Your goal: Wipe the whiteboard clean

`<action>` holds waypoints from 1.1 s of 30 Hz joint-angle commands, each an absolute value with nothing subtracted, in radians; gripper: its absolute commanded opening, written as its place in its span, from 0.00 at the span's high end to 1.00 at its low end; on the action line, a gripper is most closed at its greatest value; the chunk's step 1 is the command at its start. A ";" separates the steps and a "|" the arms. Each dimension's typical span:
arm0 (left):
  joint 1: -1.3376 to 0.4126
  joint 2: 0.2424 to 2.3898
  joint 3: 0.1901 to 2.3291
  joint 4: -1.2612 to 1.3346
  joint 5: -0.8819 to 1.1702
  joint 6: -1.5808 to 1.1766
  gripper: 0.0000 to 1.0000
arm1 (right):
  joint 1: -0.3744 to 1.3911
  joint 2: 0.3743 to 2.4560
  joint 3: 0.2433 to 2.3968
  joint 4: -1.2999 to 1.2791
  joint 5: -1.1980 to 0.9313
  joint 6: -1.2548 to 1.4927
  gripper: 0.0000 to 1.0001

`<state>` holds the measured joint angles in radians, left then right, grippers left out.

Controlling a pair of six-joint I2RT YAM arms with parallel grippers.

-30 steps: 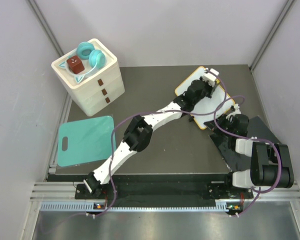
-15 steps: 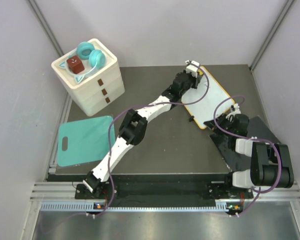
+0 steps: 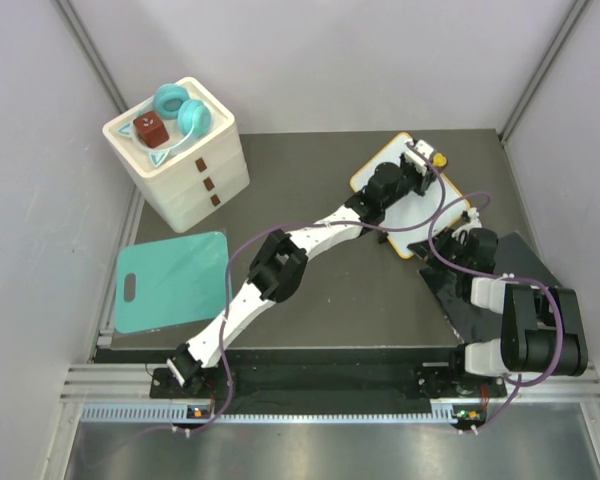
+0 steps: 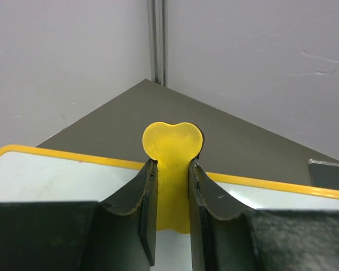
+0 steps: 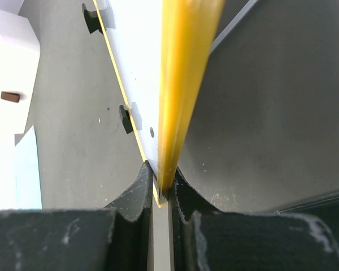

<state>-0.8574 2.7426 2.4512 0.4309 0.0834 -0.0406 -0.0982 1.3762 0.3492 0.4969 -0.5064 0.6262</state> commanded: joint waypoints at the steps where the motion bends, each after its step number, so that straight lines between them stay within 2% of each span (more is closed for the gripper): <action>1: -0.882 2.776 2.470 0.394 0.008 -0.012 1.00 | -0.060 1.401 0.353 0.348 -0.546 0.540 1.00; 7: -0.801 2.803 2.471 0.384 -0.129 -0.078 1.00 | -0.060 1.402 0.353 0.348 -0.546 0.540 1.00; 10: -0.766 2.812 2.471 0.383 -0.135 -0.120 1.00 | -0.060 1.402 0.353 0.348 -0.548 0.541 1.00; 22: -0.753 2.850 2.510 0.508 0.067 -0.176 1.00 | -0.058 1.404 0.353 0.347 -0.546 0.538 1.00; 33: -0.804 2.821 2.510 0.580 0.066 -0.141 1.00 | -0.055 1.404 0.354 0.347 -0.546 0.538 1.00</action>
<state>-0.7605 2.8235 2.4874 0.5724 0.0147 -0.1455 -0.0925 1.3762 0.3603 0.4965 -0.5163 0.6205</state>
